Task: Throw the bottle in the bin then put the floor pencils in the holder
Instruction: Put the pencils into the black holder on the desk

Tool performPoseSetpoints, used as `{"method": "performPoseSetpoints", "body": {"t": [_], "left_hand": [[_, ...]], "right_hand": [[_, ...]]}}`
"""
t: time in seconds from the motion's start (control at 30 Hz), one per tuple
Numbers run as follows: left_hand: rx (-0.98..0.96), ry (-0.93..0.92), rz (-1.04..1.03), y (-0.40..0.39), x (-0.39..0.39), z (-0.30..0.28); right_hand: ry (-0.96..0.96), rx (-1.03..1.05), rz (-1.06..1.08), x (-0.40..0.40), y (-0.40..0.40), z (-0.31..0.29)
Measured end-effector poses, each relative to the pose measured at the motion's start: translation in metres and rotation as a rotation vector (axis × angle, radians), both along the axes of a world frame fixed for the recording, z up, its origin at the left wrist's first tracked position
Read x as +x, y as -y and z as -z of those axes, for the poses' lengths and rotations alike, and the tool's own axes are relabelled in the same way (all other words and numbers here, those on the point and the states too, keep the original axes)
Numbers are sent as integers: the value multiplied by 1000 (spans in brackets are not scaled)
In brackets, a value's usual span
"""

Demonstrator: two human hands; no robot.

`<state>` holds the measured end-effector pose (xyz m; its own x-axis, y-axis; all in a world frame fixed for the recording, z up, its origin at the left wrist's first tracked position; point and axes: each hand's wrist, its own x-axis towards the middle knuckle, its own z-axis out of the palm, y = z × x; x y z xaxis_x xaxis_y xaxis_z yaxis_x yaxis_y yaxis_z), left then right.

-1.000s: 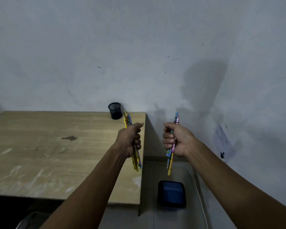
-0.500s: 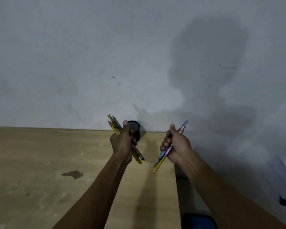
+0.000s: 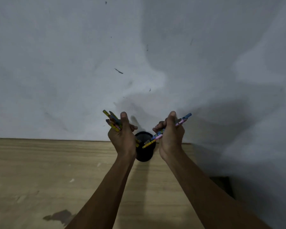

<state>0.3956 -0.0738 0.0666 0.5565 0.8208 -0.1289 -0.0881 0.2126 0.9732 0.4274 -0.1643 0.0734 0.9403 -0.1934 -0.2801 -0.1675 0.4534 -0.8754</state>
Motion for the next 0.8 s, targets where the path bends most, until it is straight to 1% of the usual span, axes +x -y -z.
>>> {"method": "performPoseSetpoints", "body": {"t": [0.13, 0.23, 0.3, 0.43, 0.53, 0.6, 0.67, 0.73, 0.77, 0.8], "left_hand": [[39, -16, 45, 6, 7, 15], [13, -25, 88, 9, 9, 30], [7, -35, 124, 9, 9, 40], [93, -23, 226, 11, 6, 58], [156, -10, 270, 12, 5, 64], [198, -13, 271, 12, 6, 64], [310, -42, 241, 12, 6, 67], [504, -149, 215, 10, 8, 72], [544, -200, 211, 9, 8, 75], [530, -237, 225, 9, 8, 77]], "right_hand": [[101, -257, 1, 1, -21, 24], [177, -357, -23, -4, -29, 40], [181, -399, -52, -9, -31, 49], [205, -523, -93, -12, -31, 63], [212, -627, -67, -8, -31, 75], [167, -716, -54, -6, -30, 77], [83, -786, -103, -6, -29, 78], [41, -803, -140, -8, -28, 78], [52, -807, -146, -8, -28, 76], [60, -814, -147, -9, -28, 77]]}}
